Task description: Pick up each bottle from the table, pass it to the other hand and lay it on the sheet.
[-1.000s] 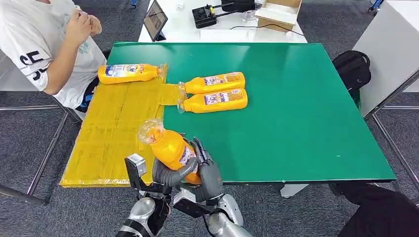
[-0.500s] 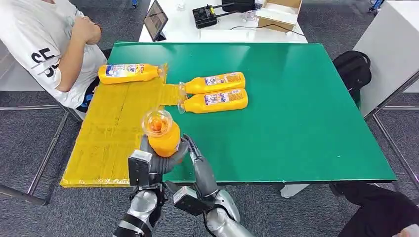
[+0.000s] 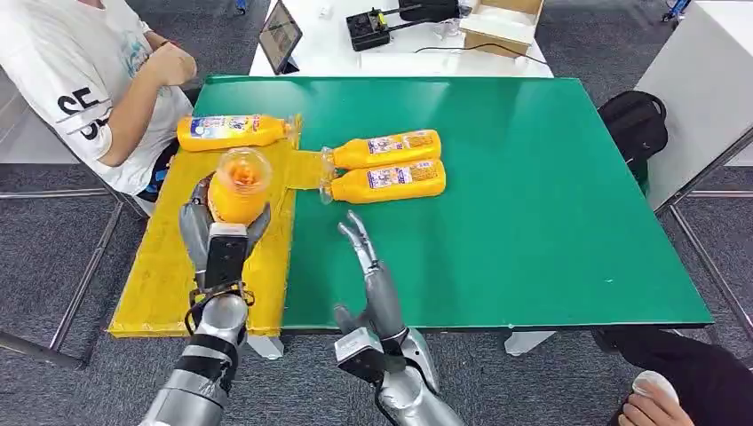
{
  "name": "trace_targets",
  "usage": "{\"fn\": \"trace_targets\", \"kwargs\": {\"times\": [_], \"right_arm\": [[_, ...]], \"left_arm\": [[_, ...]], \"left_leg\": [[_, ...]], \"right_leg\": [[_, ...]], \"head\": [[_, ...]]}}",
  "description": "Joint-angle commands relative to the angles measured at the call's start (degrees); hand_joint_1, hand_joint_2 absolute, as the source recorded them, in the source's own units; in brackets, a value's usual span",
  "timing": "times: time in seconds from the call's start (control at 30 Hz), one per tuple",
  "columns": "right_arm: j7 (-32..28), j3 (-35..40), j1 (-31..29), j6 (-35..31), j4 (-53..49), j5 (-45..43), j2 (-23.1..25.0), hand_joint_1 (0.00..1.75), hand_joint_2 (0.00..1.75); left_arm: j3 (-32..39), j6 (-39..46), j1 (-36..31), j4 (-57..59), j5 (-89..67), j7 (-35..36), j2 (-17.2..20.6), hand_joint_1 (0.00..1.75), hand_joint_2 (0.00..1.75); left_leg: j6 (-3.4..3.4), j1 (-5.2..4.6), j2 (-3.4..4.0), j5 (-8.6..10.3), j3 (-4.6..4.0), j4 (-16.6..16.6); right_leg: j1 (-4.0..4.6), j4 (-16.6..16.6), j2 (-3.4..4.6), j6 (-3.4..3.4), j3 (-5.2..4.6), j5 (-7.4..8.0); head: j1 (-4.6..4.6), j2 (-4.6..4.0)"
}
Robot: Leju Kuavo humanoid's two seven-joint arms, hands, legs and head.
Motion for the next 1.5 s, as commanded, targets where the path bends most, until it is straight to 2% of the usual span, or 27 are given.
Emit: {"fn": "trace_targets", "kwargs": {"times": [0.03, 0.1, 0.13, 0.2, 0.23, 0.27, 0.3, 0.37, 0.4, 0.43, 0.47, 0.5, 0.57, 0.6, 0.7, 0.73, 0.8, 0.83, 1.0, 1.2, 1.23, 1.27, 1.3, 1.33, 1.4, 1.43, 1.5], "right_arm": [[-1.93, 3.38, 2.96, -5.87, -10.72, -3.06, -2.64, 0.0, 0.0], [-1.93, 3.29, 2.94, -6.32, -11.19, -3.12, -2.59, 0.0, 0.0], [-1.93, 3.82, 3.17, -7.89, -12.8, -3.96, -3.06, 0.0, 0.0], [-1.93, 4.79, 3.19, -10.52, -15.22, -5.17, -3.94, 0.0, 0.0], [-1.93, 4.94, 3.21, -11.14, -15.73, -5.07, -4.1, 0.0, 0.0], [-1.93, 4.8, 3.37, -12.06, -16.86, -4.95, -4.13, 0.0, 0.0], [-1.93, 4.35, 3.61, -12.06, -17.67, -4.72, -3.86, 0.0, 0.0], [-1.93, 3.75, 3.82, -12.06, -18.21, -4.15, -3.49, 0.0, 0.0], [-1.93, 3.62, 3.85, -12.05, -18.15, -3.88, -3.27, 0.0, 0.0], [-1.93, 3.65, 3.74, -12.06, -17.95, -3.88, -3.17, 0.0, 0.0], [-1.93, 3.84, 3.6, -12.02, -17.83, -4.17, -3.23, 0.0, 0.0], [-1.93, 4.03, 3.43, -12.06, -17.74, -4.65, -3.38, 0.0, 0.0], [-1.93, 4.07, 3.21, -12.06, -17.36, -4.71, -3.33, 0.0, 0.0], [-1.93, 2.51, 3.17, -10.51, -16.93, -3.73, -1.94, 0.0, 0.0], [-1.93, 4.36, 3.02, -12.06, -16.77, -5.96, -3.48, 0.0, 0.0], [-1.93, 4.51, 2.88, -11.99, -16.29, -6.43, -3.53, 0.0, 0.0], [-1.93, 4.56, 2.79, -11.83, -15.72, -6.79, -3.53, 0.0, 0.0], [-1.93, 4.69, 2.62, -11.69, -14.91, -7.18, -3.48, 0.0, 1.75], [-1.93, 4.86, 2.27, -11.0, -13.22, -7.71, -3.45, 0.0, 1.75], [-1.93, 4.45, 1.93, -9.82, -11.69, -7.82, -3.11, 0.0, 1.75], [-1.93, 4.37, 1.94, -9.62, -11.22, -7.83, -3.04, 0.0, 1.75], [-1.93, 4.33, 1.9, -9.52, -10.91, -7.75, -2.95, 0.0, 1.75], [-1.93, 4.33, 1.9, -9.52, -10.91, -7.75, -2.95, 0.0, 1.75], [-1.93, 4.26, 1.91, -9.4, -10.64, -7.72, -2.9, 0.0, 1.75], [-1.93, 4.15, 1.92, -9.32, -10.52, -7.71, -2.87, 0.0, 1.75], [-1.93, 3.97, 1.96, -9.19, -10.24, -7.72, -2.79, 0.0, 1.75], [-1.93, 3.82, 1.96, -8.98, -10.03, -7.73, -2.72, 0.0, 1.75]], "left_arm": [[26.95, -0.02, -7.46, 8.02, -28.14, 0.06, -3.31, 1.75, 1.75], [27.25, -0.02, -7.67, 8.12, -28.51, 0.06, -3.49, 1.75, 1.75], [30.89, -0.02, -8.25, 8.13, -37.15, 1.17, -4.05, 1.75, 1.75], [26.45, -0.02, -7.99, 8.02, -48.39, 9.49, -1.3, 1.75, 1.75], [21.76, -0.02, -7.77, 9.14, -49.0, 13.62, 1.35, 1.75, 1.75], [8.8, -0.02, -7.9, 12.42, -49.0, 24.6, 7.24, 1.75, 1.75], [1.5, -0.02, -9.01, 15.88, -49.0, 31.01, 10.36, 1.75, 1.75], [-4.26, -0.02, -10.47, 20.22, -49.0, 35.18, 12.7, 1.75, 1.75], [-3.85, -0.02, -10.7, 21.06, -48.55, 34.42, 13.15, 1.75, 1.75], [-8.43, -0.02, -11.68, 25.03, -49.0, 37.53, 14.48, 1.75, 1.75], [-9.51, -0.02, -11.85, 25.8, -48.03, 37.69, 15.15, 1.75, 1.75], [-21.46, -0.02, -13.0, 27.33, -39.78, 42.83, 17.62, 1.75, 1.75], [-19.36, -0.02, -14.11, 32.67, -42.76, 41.26, 16.74, 1.75, 1.75], [-26.44, -0.02, -14.81, 34.36, -37.63, 44.34, 16.74, 1.75, 1.75], [-20.36, -0.02, -15.79, 40.99, -40.1, 39.65, 16.24, 1.75, 1.75], [-20.5, -0.02, -16.36, 43.58, -40.87, 39.18, 16.15, 1.75, 1.75], [-20.82, -1.35, -16.64, 45.18, -41.56, 38.96, 16.21, 1.75, 1.75], [-20.18, -2.27, -16.69, 45.89, -41.3, 38.49, 16.17, 1.75, 1.75], [-18.93, -6.76, -16.48, 46.54, -40.79, 37.06, 16.12, 1.75, 1.75], [-17.9, -10.34, -15.93, 46.38, -40.53, 36.26, 16.0, 1.75, 1.75], [-17.18, -10.45, -15.77, 46.28, -40.13, 36.15, 15.9, 0.3, 1.75], [-16.15, -10.67, -15.65, 46.19, -39.2, 35.97, 15.74, 0.1, 1.75], [-16.15, -10.67, -15.65, 46.19, -39.2, 35.97, 15.74, 0.1, 1.75], [-14.81, -10.48, -15.46, 45.94, -37.8, 35.45, 15.52, 0.0, 1.75], [-13.56, -10.55, -15.49, 45.79, -36.67, 34.89, 15.35, 0.0, 1.75], [-10.94, -10.68, -15.32, 45.51, -34.02, 33.35, 15.03, 0.0, 0.0], [-9.18, -11.13, -15.31, 45.34, -32.06, 32.16, 14.74, 0.0, 0.0]], "left_leg": [[0.04, 0.02, 0.12, -0.09, 0.18, -0.01], [0.04, 0.04, 0.1, -0.11, 0.22, -0.01], [0.03, 0.01, 0.13, -0.08, 0.18, -0.03], [0.02, 0.04, 0.14, -0.09, 0.17, -0.01], [0.02, 0.02, 0.11, -0.08, 0.12, 0.01], [0.04, 0.04, 0.04, -0.14, 0.24, 0.03], [0.02, -0.01, 0.03, -0.07, 0.19, -0.04], [0.02, 0.0, 0.0, -0.07, 0.23, -0.05], [0.01, 0.01, -0.06, -0.03, 0.15, -0.03], [0.02, 0.01, -0.04, -0.07, 0.27, -0.04], [0.0, 0.02, 0.13, -0.06, 0.26, -0.06], [0.01, 0.01, 0.08, -0.05, 0.21, -0.06], [0.01, 0.05, 0.03, -0.05, 0.25, -0.06], [0.03, 0.05, -0.1, -0.02, 0.19, -0.04], [0.02, 0.05, 0.11, -0.05, 0.21, -0.05], [0.03, 0.09, 0.2, -0.13, 0.43, -0.08], [0.01, 0.08, 0.15, -0.08, 0.24, -0.04], [0.02, 0.09, 0.22, -0.14, 0.37, -0.04], [-0.02, 0.11, 0.22, -0.07, 0.19, -0.03], [0.0, 0.06, 0.23, -0.06, 0.39, -0.11], [0.01, 0.07, 0.28, -0.09, 0.53, -0.14], [0.0, 0.07, 0.27, -0.08, 0.55, -0.15], [-0.01, 0.05, 0.23, -0.06, 0.53, -0.14], [0.01, 0.06, 0.28, -0.09, 0.68, -0.17], [-0.02, 0.08, 0.16, -0.04, 0.59, -0.11], [0.0, 0.09, 0.24, -0.07, 0.7, -0.16], [0.01, 0.07, 0.27, -0.1, 0.76, -0.17]], "right_leg": [[0.03, -0.02, 0.06, -0.12, 0.15, -0.05], [0.05, -0.04, 0.0, -0.15, 0.2, -0.07], [0.02, -0.03, -0.02, -0.13, 0.13, -0.06], [0.07, -0.04, -0.04, -0.15, 0.14, -0.07], [0.06, -0.01, -0.04, -0.13, 0.08, -0.07], [0.1, 0.0, -0.11, -0.21, 0.23, -0.15], [0.03, -0.02, -0.06, -0.16, 0.15, -0.08], [0.05, 0.0, -0.13, -0.21, 0.21, -0.11], [0.06, 0.0, -0.18, -0.18, 0.13, -0.08], [0.07, 0.0, -0.2, -0.23, 0.22, -0.12], [0.07, -0.03, -0.01, -0.22, 0.14, -0.06], [0.06, -0.03, -0.05, -0.17, 0.13, -0.05], [0.09, -0.03, -0.09, -0.2, 0.22, -0.08], [0.06, -0.01, -0.17, -0.15, 0.21, -0.1], [0.04, -0.01, -0.01, -0.15, 0.14, -0.06], [0.09, -0.07, 0.05, -0.23, 0.36, -0.1], [0.06, -0.05, 0.1, -0.14, 0.23, -0.05], [0.08, -0.05, 0.15, -0.21, 0.34, -0.09], [0.12, -0.06, 0.11, -0.17, 0.15, -0.03], [0.09, -0.07, 0.2, -0.2, 0.35, -0.03], [0.11, -0.1, 0.23, -0.26, 0.47, -0.04], [0.11, -0.11, 0.23, -0.25, 0.51, -0.04], [0.08, -0.08, 0.21, -0.2, 0.49, -0.04], [0.1, -0.12, 0.23, -0.27, 0.63, -0.05], [0.1, -0.08, 0.16, -0.2, 0.58, -0.03], [0.13, -0.13, 0.22, -0.27, 0.66, -0.03], [0.11, -0.12, 0.24, -0.31, 0.69, -0.04]], "head": [[-0.04, 0.0], [-0.04, 0.0], [-0.02, 0.0], [-0.02, 0.0], [-0.04, 0.0], [-0.02, 0.0], [-0.02, 0.0], [-0.02, 0.0], [0.0, 0.0], [-0.04, 0.0], [-0.02, 0.0], [-0.07, 0.0], [-0.02, 0.0], [0.0, 0.0], [-0.07, 0.0], [-0.02, 0.0], [-0.02, 0.0], [-0.04, 0.0], [-0.04, 0.0], [-0.04, 0.0], [-0.04, 0.0], [-0.02, 0.0], [-0.04, 0.0], [-0.04, 0.0], [0.0, 0.0], [-0.02, 0.0], [-0.02, 0.0]]}}
